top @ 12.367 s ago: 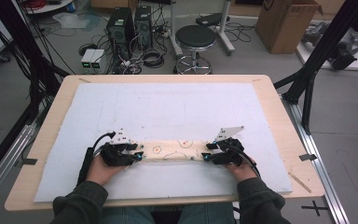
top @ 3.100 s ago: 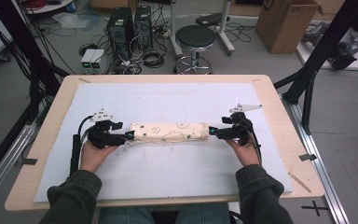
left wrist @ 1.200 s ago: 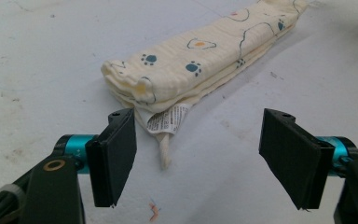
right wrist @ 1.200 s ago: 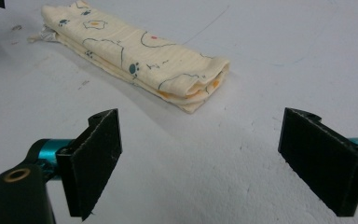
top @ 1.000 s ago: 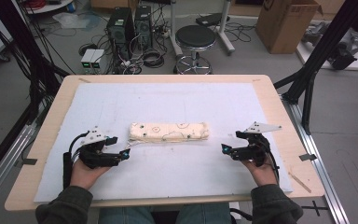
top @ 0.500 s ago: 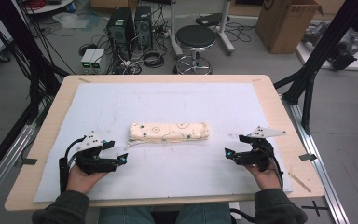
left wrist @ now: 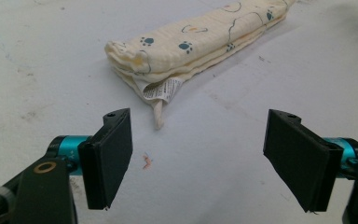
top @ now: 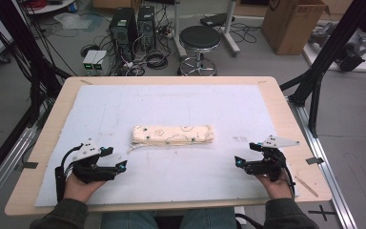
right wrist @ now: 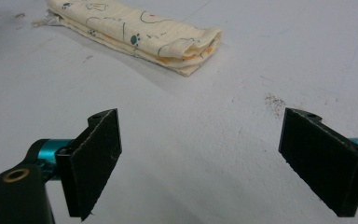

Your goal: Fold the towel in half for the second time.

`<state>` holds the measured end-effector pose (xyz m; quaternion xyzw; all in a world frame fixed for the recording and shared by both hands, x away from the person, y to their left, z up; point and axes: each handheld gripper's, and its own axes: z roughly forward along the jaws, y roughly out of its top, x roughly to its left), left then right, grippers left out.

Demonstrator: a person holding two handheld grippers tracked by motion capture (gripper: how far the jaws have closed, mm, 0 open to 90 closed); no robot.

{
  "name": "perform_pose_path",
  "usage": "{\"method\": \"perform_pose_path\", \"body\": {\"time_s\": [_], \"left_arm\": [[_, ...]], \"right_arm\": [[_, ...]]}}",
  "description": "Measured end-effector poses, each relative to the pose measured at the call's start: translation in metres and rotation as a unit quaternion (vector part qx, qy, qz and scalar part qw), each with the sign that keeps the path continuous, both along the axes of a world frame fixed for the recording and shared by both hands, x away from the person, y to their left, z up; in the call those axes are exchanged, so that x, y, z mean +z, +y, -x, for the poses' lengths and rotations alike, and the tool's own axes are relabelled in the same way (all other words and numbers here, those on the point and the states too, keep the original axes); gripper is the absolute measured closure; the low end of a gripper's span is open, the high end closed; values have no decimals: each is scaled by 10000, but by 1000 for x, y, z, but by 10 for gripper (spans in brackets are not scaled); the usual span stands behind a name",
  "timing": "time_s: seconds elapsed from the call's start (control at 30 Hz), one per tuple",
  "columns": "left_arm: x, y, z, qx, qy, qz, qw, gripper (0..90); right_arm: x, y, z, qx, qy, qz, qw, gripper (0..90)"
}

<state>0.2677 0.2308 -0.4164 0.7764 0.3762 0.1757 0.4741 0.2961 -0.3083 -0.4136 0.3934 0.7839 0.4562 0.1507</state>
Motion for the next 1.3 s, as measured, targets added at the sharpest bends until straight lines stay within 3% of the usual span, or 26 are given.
{"method": "perform_pose_path", "body": {"time_s": [0.7,1.3], "left_arm": [[-5,17,22,127,-99,-116,9998,244],[-7,15,20,108,-148,-109,9998,244]], "right_arm": [[-10,-16,22,-100,69,102,9999,124],[-15,-11,18,-60,121,216,9997,124]]}}
